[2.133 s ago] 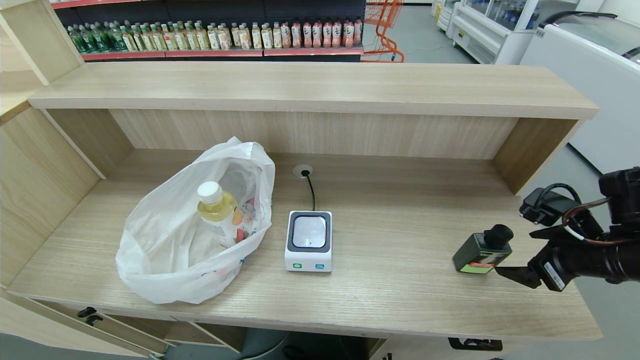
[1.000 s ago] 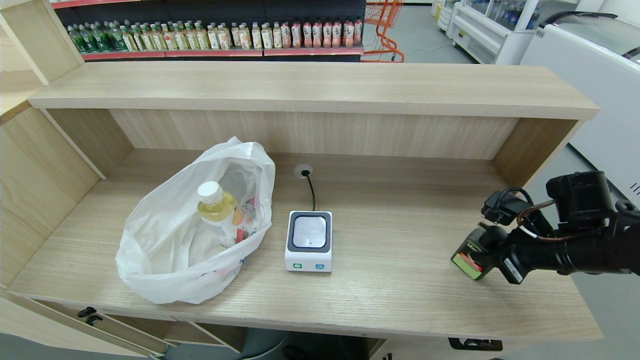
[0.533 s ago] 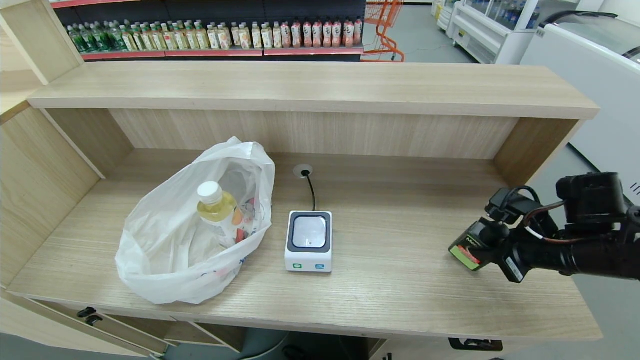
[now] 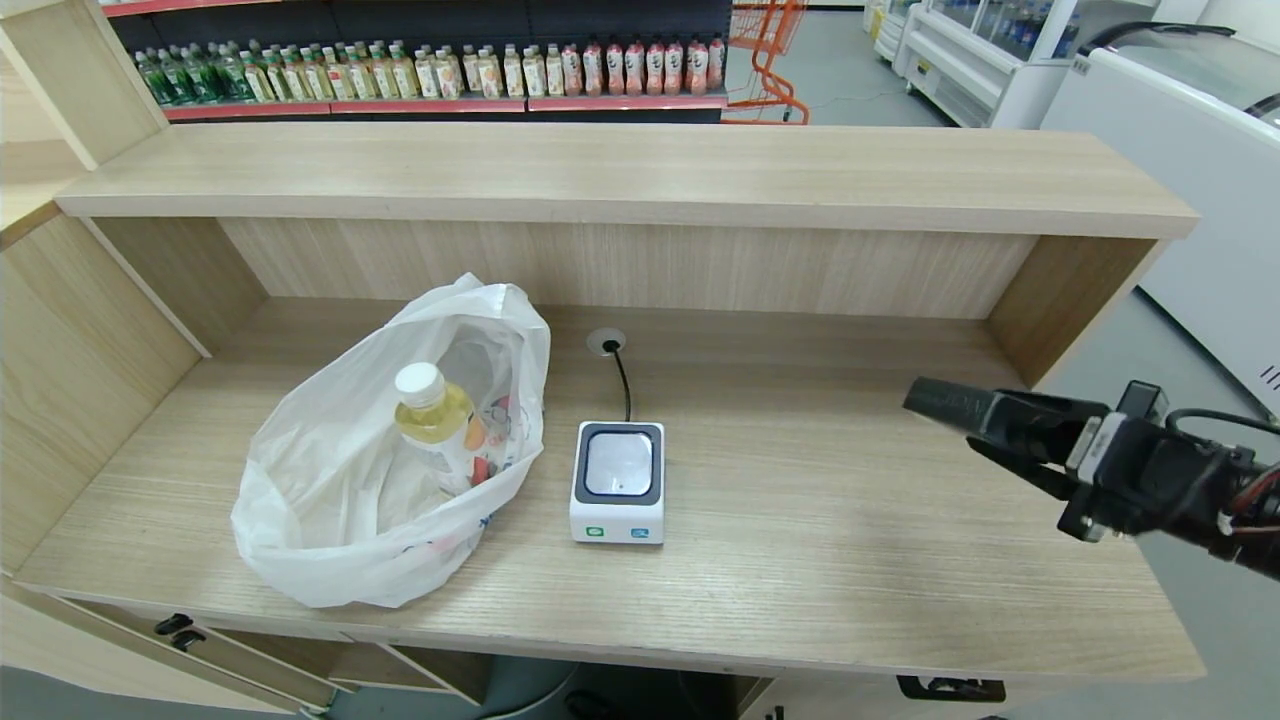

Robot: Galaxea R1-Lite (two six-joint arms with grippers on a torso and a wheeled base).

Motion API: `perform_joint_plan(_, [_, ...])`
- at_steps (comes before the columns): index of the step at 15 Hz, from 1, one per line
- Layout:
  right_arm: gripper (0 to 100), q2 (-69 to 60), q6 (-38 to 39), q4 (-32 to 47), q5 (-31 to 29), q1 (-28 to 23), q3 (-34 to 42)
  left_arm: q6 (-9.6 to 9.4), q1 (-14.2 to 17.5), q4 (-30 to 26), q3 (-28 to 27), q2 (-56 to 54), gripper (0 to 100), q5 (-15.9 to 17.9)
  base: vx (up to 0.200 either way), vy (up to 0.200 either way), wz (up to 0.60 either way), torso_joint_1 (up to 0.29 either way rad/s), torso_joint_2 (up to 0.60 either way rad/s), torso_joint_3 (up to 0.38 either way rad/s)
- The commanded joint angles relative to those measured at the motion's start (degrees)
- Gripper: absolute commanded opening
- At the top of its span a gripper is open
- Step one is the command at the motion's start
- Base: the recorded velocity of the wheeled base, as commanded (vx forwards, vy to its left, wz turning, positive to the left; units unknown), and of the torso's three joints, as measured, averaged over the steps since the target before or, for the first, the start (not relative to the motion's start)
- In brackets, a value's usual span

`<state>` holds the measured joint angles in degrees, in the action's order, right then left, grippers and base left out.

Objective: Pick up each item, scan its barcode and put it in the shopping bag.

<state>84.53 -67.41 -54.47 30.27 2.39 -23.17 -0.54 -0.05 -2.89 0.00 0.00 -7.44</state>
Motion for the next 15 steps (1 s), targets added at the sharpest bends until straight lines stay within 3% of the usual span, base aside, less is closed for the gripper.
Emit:
perform_joint_plan(1, [0,-1.2,-16.9,-0.7,12.3,0.2,0.3,0.01,0.0,0.0,0.0,0.0,100,0.0,0.000,0.000,0.00,0.000,0.00,0.000])
perform_joint_plan(3, [0,-0.6,-30.6,-0.6,22.0,1.6,-0.4,0.01,0.0,0.0,0.0,0.1,100,0.0,0.000,0.000,0.00,0.000,0.00,0.000])
perform_joint_plan(6, [0,1.7,-47.5,-0.2,24.6,14.9,-0.6,0.01,0.0,0.0,0.0,0.1,100,0.0,0.000,0.000,0.00,0.000,0.00,0.000])
perform_joint_plan(9, [0,3.9,-57.7,-0.5,28.2,21.8,-0.6,0.01,0.0,0.0,0.0,0.1,100,0.0,0.000,0.000,0.00,0.000,0.00,0.000])
perform_joint_plan(13, [0,4.9,-68.1,-0.5,33.3,23.0,-0.7,0.01,0.0,0.0,0.0,0.1,100,0.0,0.000,0.000,0.00,0.000,0.00,0.000])
perform_joint_plan(15, [0,4.9,-68.9,-0.5,34.4,23.0,-0.6,0.01,0.0,0.0,0.0,0.0,100,0.0,0.000,0.000,0.00,0.000,0.00,0.000])
